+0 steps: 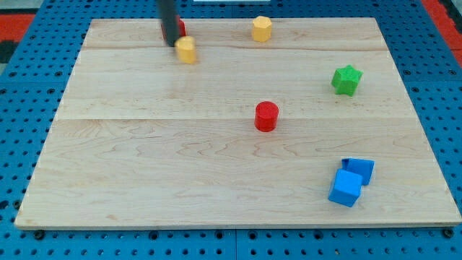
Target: Move yellow heart towards yellow hexagon
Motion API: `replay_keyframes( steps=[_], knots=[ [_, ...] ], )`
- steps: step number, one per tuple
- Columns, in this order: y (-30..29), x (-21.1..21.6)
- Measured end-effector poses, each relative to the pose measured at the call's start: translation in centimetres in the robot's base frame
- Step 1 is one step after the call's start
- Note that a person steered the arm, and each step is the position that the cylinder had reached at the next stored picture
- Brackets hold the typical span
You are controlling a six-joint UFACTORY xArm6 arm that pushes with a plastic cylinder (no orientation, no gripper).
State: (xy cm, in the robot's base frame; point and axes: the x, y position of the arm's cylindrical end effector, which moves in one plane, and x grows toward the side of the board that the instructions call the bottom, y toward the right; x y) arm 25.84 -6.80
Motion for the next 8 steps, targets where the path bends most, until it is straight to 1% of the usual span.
replay_keyframes(
  steps=[1,2,4,5,6,7,8],
  knots=[
    [3.2,-0.6],
    [1.8,-4.8],
    [18.4,-4.5],
    [20.2,-1.0],
    [21.4,1.6],
    [14.8,3.0],
    [9.7,7.4]
  ],
)
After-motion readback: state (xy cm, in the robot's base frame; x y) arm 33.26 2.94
